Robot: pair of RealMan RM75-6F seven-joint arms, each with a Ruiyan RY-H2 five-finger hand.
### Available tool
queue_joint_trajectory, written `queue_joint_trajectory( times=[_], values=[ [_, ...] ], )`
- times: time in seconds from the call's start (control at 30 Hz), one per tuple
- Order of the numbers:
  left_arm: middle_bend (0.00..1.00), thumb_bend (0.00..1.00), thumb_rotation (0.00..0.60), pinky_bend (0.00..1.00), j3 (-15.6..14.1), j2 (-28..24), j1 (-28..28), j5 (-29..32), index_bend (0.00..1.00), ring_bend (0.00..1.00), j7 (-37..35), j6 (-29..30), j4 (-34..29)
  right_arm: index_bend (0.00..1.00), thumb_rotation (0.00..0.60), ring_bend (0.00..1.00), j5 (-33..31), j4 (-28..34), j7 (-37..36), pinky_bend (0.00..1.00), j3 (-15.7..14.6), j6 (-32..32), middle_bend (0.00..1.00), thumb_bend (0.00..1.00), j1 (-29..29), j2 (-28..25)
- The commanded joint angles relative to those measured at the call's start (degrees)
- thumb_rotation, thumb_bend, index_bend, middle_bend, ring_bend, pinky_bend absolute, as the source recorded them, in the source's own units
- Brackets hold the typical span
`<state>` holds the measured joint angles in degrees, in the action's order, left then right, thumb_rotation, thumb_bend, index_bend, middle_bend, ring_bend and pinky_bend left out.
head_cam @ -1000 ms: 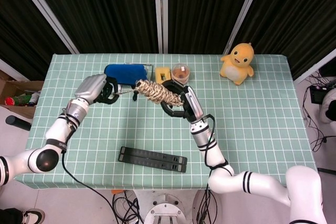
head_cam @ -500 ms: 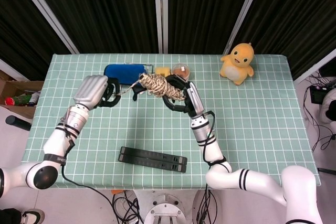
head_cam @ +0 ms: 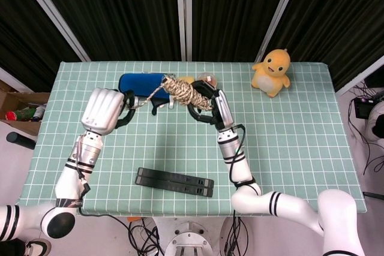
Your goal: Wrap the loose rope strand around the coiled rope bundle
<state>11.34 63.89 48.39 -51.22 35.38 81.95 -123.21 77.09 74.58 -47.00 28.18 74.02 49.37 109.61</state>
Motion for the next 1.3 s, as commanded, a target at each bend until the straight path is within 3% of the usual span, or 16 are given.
queue_joint_trajectory(
  times=[0.03, 0.63, 1.0, 1.3],
  values=[
    [0.83, 0.47, 0.600, 0.75, -0.13, 1.60, -0.76, -1.67, 0.81, 0.70, 2.08, 1.98, -0.09, 0.90, 0.600, 0.62, -1.35, -0.32, 0.38, 0.85, 0.93, -1.02, 0.71, 0.65, 0.39, 0.38],
    [0.83, 0.47, 0.600, 0.75, 1.29, 3.12, -2.95, -5.94, 0.81, 0.70, 3.55, 1.59, 1.25, 0.90, 0.600, 0.62, -7.24, -7.38, 8.77, 0.85, 4.66, -6.59, 0.71, 0.65, 5.35, 3.24],
    [0.83, 0.47, 0.600, 0.75, 1.22, 5.03, -2.99, -5.14, 0.81, 0.70, 5.49, -0.84, 2.61, 0.90, 0.600, 0.62, -9.71, -11.31, 12.57, 0.85, 5.48, -10.17, 0.71, 0.65, 8.33, 5.23],
    [0.83, 0.47, 0.600, 0.75, 3.28, 1.84, -1.76, -1.75, 0.81, 0.70, 10.18, -1.96, -0.22, 0.90, 0.600, 0.63, -8.99, -14.70, 15.27, 0.86, 3.86, -11.20, 0.71, 0.66, 9.90, 6.82]
  ],
)
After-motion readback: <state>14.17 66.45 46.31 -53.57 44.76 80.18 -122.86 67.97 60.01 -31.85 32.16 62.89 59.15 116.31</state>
